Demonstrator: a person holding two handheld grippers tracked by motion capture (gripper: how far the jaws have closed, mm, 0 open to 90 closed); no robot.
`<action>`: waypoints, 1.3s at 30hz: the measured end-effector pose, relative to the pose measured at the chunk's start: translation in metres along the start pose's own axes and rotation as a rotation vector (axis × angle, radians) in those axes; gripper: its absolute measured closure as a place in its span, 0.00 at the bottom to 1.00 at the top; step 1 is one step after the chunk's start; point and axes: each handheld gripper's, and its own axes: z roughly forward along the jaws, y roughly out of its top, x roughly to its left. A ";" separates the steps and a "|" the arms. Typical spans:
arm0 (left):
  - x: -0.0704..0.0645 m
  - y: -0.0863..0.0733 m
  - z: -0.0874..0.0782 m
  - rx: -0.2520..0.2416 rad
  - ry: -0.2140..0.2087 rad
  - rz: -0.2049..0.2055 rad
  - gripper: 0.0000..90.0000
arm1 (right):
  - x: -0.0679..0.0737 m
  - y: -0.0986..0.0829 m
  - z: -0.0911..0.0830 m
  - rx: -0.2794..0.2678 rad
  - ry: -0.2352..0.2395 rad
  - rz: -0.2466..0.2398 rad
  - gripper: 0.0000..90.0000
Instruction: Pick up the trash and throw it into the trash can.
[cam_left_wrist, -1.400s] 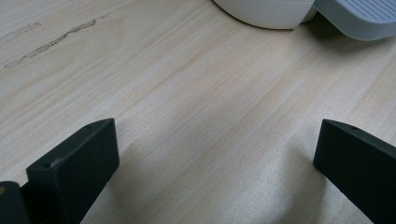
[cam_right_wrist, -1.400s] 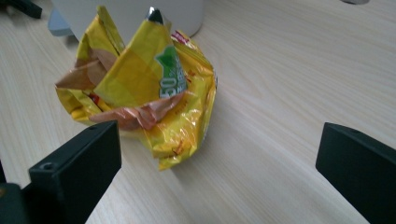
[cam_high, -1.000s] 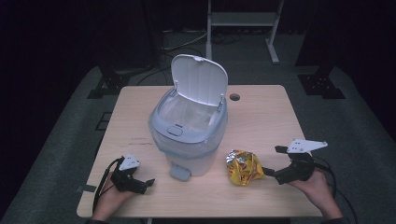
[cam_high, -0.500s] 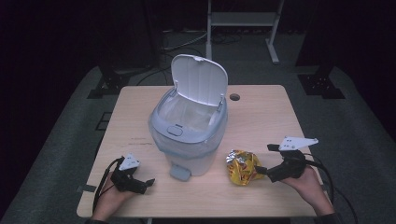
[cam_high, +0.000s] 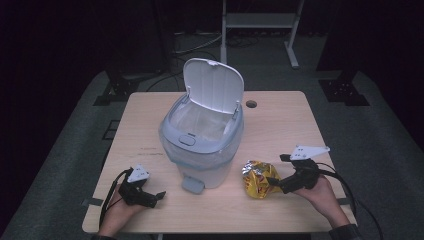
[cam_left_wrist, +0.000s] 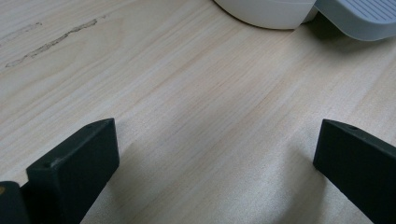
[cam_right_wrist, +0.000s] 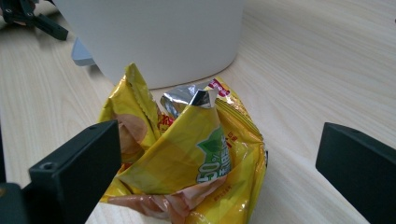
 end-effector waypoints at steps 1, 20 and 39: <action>0.000 0.000 0.000 0.000 0.000 0.000 0.00 | -0.001 0.000 0.002 0.003 -0.001 -0.003 0.00; 0.000 0.000 0.000 -0.003 0.000 -0.003 0.00 | -0.004 -0.006 0.004 0.034 -0.025 -0.033 0.15; 0.000 0.000 0.000 -0.002 0.000 -0.003 0.00 | -0.005 -0.009 -0.001 0.049 0.041 -0.065 0.68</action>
